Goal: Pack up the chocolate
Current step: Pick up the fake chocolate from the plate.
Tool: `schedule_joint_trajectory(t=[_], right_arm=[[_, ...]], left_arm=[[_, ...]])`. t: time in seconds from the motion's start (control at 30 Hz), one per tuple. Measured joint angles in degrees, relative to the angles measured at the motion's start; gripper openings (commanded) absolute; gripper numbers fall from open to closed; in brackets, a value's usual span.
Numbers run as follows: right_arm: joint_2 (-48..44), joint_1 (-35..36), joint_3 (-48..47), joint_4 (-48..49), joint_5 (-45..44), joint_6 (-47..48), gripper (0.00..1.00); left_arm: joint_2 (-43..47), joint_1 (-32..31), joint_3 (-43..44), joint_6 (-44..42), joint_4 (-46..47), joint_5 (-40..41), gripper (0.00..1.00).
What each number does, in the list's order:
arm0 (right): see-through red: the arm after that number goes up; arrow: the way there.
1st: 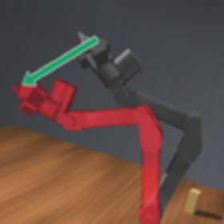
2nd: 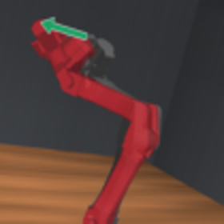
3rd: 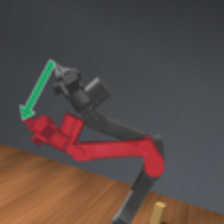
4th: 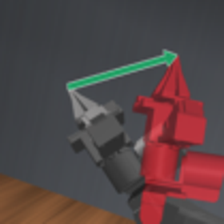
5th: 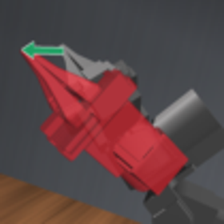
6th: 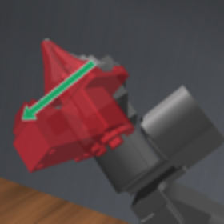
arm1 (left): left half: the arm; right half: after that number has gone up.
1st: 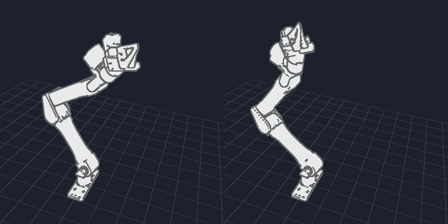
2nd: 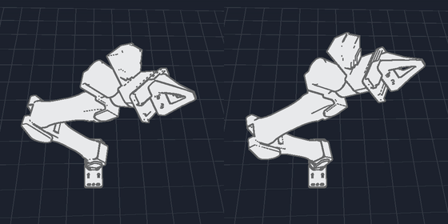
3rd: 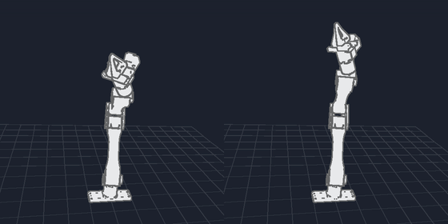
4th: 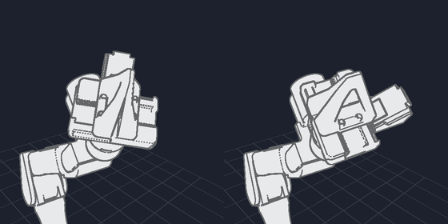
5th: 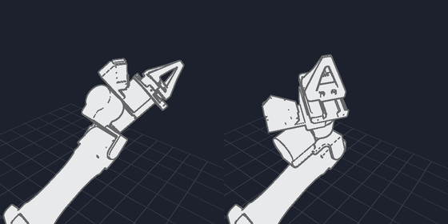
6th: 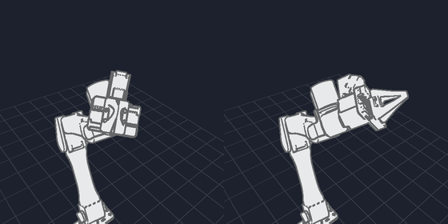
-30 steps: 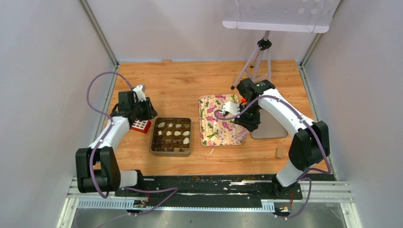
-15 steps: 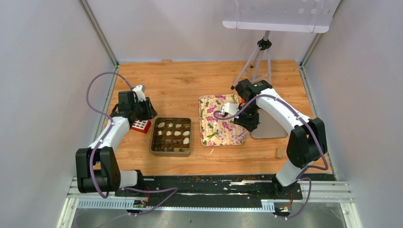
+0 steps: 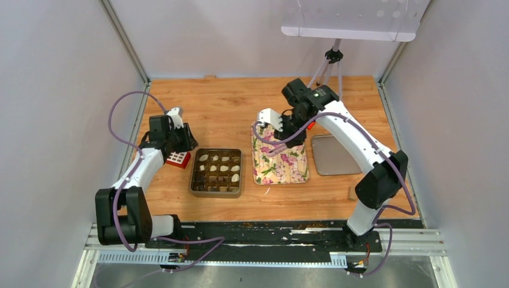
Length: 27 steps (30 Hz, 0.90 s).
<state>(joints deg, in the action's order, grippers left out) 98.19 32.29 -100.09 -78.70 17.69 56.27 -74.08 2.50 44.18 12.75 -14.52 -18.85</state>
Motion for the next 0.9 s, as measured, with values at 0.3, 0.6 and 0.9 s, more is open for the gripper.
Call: schedule_joint_trajectory(t=[0.3, 0.6, 0.9], right_arm=[[15.8, 11.6, -19.1, 0.4, 7.1, -2.3, 0.09], [25.1, 18.7, -30.4, 2.3, 9.9, -4.4, 0.11], [29.3, 21.3, -32.7, 3.6, 10.9, -5.9, 0.15]], left_arm=[[3.3, 1.6, 0.0, 0.0, -1.0, 0.5, 0.41], [9.2, 3.2, -1.5, 0.0, -1.2, 1.0, 0.41], [12.3, 3.9, -3.4, 0.6, -2.0, 1.0, 0.42]])
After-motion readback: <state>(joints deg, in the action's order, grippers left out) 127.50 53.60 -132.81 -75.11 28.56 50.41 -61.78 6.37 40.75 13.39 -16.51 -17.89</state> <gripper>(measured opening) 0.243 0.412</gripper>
